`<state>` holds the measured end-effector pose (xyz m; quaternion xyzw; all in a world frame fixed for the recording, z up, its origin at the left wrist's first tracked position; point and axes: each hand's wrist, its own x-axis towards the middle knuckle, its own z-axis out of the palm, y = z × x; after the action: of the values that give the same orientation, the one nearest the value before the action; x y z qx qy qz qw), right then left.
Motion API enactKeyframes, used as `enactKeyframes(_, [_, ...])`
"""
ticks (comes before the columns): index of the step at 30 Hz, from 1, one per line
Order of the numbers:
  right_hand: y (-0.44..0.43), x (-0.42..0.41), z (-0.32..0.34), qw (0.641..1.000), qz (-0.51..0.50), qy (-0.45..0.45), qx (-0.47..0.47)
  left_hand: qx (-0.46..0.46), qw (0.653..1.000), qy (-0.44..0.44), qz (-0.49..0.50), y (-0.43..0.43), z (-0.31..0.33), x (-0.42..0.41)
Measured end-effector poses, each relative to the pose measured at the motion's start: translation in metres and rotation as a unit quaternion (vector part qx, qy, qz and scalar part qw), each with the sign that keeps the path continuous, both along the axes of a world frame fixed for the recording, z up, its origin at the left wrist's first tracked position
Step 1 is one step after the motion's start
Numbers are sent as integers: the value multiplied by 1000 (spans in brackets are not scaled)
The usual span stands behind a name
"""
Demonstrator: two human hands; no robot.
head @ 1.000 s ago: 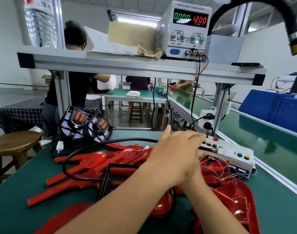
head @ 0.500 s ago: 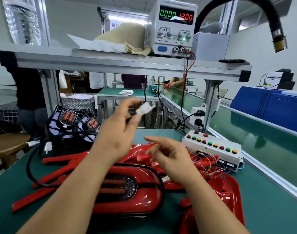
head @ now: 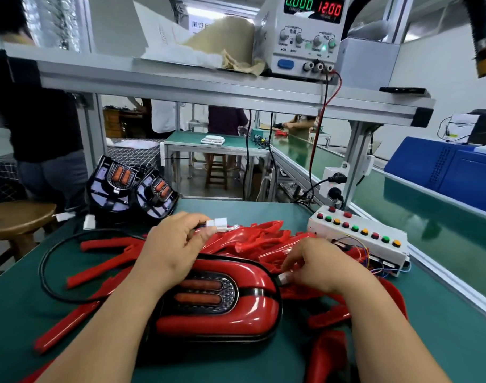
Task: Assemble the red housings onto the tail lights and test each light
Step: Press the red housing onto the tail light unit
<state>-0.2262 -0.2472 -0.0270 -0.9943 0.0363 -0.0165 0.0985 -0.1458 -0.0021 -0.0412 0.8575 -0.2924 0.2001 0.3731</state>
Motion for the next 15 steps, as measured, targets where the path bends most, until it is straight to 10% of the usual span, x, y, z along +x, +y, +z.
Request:
enactKeyframes(7, [4,6,-7,993,-78,-10,-90,-23,999,4,-29,0,0,0])
enactKeyframes(15, [9,9,-5,949,23,-296,106,3,997,-43,-67,-12,2,-8])
